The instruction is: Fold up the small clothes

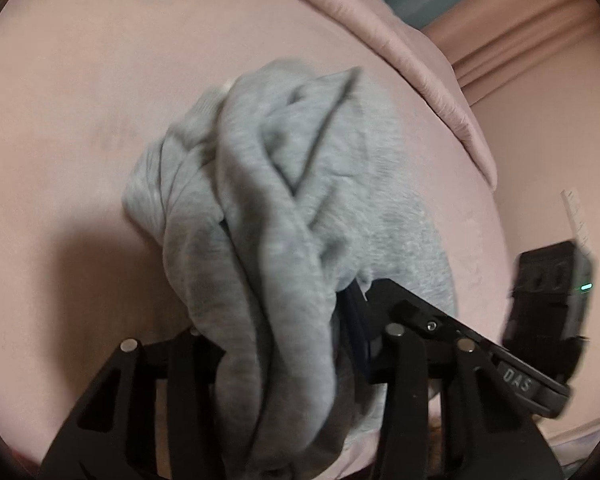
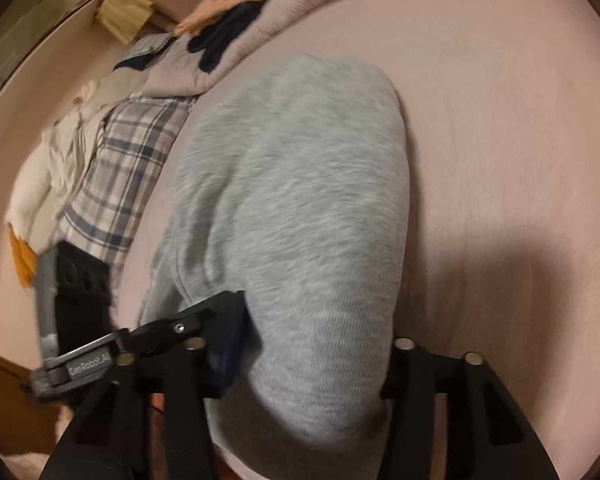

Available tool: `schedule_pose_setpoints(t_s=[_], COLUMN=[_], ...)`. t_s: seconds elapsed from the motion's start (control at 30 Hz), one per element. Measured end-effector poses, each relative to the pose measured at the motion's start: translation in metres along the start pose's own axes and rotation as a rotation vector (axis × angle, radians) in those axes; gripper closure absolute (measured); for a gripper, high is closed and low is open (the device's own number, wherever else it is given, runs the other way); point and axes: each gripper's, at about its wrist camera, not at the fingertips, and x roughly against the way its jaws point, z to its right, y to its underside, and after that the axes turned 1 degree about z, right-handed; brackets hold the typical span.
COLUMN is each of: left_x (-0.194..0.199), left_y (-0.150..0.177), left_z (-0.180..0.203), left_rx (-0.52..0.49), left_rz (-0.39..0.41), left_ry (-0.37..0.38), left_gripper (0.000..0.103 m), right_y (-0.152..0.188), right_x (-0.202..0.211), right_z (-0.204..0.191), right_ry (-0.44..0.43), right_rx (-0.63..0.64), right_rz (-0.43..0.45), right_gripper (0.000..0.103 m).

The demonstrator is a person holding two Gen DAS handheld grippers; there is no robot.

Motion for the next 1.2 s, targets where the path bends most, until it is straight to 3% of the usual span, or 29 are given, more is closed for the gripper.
schedule_pose_setpoints(t_s=[0.13,0.33,0.47,0.63,0.77,0.87,1.03,1.1,1.2], left_x=[0.012,0.015,-0.002,-0.03,-0.064,-0.072,-0.065,-0.054,-0.025], left_y=[-0.007,-0.022,-0.027,-0.021,-0.019,-0.015,-0.017,-0.016,-0.017], left_z=[0.034,0.081,0.101,0.088,0.081,0.076,0.074,0.074,0.076], left_rx=[-0.079,-0.19,-0.239,-0.245,-0.222,-0.233,-0.207,-0.223,-0.256], left_rz=[0.066,0.134,0.15,0.11,0.034,0.033,0.015,0.008,0.056], left_ry=[-0.001,0.022,0.019,-0.01,-0.045,-0.071,-0.091,-0.13,-0.153], left_gripper=[0.064,0.064,0.063,0.063,0.063,0.061,0.044,0.028,0.009], right_y=[-0.008,-0.027,-0.04,-0.051,-0.053,-0.05,-0.046,-0.045,-0.041], right_x=[0.021,0.067,0.078,0.067,0.048,0.034,0.037,0.042,0.053], right_z=[-0.025,-0.027,-0.01,0.016,0.035,0.045,0.058,0.058,0.049], right_ry=[0.103,0.146,0.159,0.175,0.185,0.2,0.19,0.205,0.299], right_rx=[0.102,0.159,0.144,0.111,0.07,0.052,-0.027,-0.04,-0.015], right_rz=[0.077,0.214,0.251,0.239,0.195,0.152,0.138,0.136,0.154], right_gripper=[0.058,0.059,0.059,0.059,0.059,0.058,0.047,0.039,0.03])
